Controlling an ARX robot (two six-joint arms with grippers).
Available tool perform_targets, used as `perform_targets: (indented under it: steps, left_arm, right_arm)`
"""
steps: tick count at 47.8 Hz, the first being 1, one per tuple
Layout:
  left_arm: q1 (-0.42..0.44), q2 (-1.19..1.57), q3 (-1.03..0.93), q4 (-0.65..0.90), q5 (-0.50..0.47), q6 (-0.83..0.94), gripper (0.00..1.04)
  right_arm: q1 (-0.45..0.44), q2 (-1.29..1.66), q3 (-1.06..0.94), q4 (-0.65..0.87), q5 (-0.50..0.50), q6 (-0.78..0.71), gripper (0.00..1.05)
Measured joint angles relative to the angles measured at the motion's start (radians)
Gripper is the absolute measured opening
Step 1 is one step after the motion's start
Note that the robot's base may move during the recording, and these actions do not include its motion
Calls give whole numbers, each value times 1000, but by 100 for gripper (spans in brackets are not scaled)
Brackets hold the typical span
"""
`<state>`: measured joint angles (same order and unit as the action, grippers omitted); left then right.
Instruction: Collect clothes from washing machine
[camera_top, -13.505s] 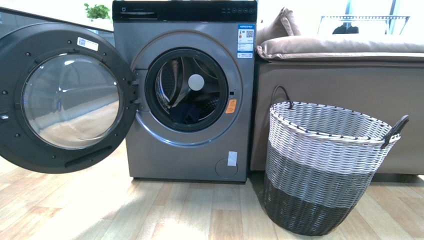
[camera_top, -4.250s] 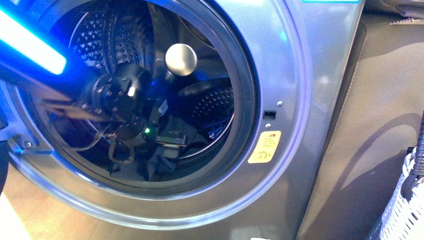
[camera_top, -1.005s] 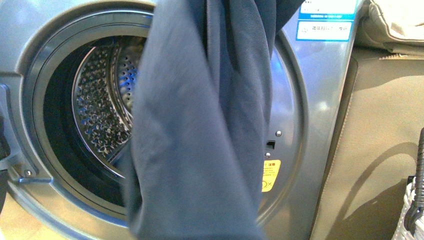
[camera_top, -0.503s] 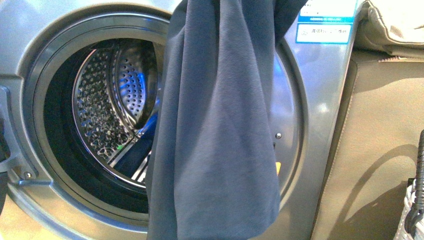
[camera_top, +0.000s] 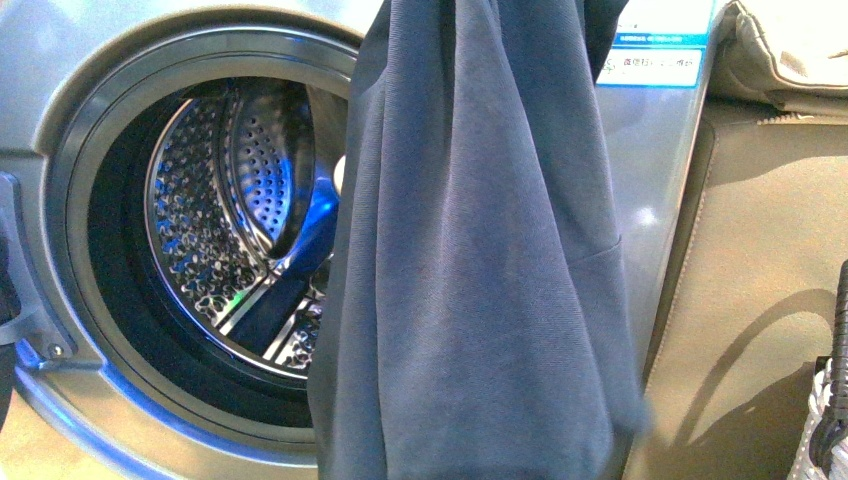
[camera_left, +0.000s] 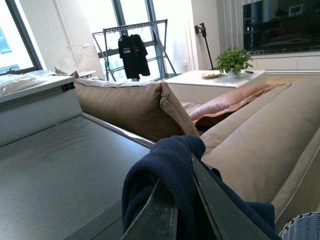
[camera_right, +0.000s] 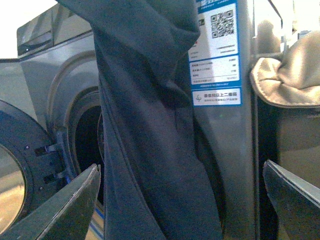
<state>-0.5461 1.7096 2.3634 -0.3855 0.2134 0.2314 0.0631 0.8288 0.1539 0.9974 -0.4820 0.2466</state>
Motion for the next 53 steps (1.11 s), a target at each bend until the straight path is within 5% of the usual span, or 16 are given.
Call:
perform_targets:
  steps: [9, 35, 53]
  left_arm:
    - [0, 0, 0, 0, 0, 0, 6]
    - [0, 0, 0, 0, 0, 0, 6]
    - [0, 0, 0, 0, 0, 0, 6]
  right_arm:
    - [113, 253, 136, 100, 26, -105, 97]
    - [116, 606, 448, 119, 7, -162, 97]
    - [229, 690, 583, 57, 11, -179, 97]
